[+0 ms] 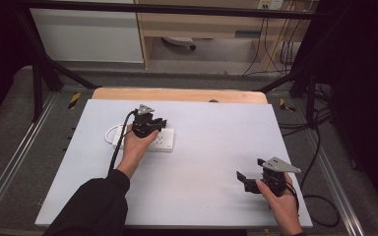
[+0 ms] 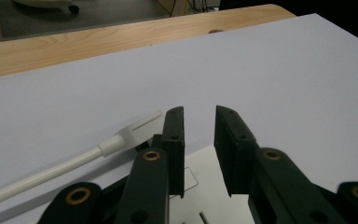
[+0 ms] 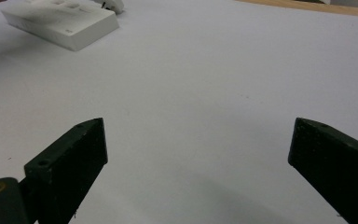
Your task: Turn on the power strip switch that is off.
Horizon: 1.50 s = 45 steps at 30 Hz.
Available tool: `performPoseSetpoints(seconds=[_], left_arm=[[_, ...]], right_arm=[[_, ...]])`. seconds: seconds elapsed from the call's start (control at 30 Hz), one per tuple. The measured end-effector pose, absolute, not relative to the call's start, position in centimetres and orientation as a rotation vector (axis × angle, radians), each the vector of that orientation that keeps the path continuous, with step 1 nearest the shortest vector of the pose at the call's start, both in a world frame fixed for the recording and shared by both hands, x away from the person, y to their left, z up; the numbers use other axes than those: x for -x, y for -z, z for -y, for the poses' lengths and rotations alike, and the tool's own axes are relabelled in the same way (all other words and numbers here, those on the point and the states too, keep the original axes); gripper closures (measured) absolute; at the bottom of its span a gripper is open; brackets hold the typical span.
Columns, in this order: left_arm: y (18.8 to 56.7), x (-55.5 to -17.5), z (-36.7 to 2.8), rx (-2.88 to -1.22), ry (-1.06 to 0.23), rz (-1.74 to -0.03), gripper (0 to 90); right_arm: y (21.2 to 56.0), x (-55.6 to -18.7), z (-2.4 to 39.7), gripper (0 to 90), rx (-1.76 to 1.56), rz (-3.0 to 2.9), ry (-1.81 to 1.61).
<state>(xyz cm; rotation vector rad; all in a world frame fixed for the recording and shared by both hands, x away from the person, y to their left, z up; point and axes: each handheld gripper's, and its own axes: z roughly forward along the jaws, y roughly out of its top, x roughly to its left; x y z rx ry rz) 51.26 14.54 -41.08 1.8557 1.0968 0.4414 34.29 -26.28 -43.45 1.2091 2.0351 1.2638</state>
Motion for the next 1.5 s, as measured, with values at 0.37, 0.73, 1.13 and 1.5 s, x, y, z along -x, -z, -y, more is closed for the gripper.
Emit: performPoseSetpoints(seconds=[0.37,0.73,1.13,1.5], left_arm=[[41.7,-51.5,-14.6,-1.877,-0.44,-1.107,77.8],[42.4,-51.6,-14.8,-1.901,-0.441,-1.115,83.4],[42.8,-51.5,-15.0,-1.908,-0.447,-1.128,87.2],[43.3,-51.6,-15.5,-1.914,-0.449,-1.147,89.9]], right_arm=[[43.4,-34.3,26.3,4.9,-1.209,-2.033,-1.266],[43.4,-34.3,26.3,4.7,-1.21,-2.037,-1.267],[43.5,-34.3,26.3,4.7,-1.208,-2.039,-1.264],[43.5,-34.3,26.3,4.6,-1.208,-2.038,-1.265]])
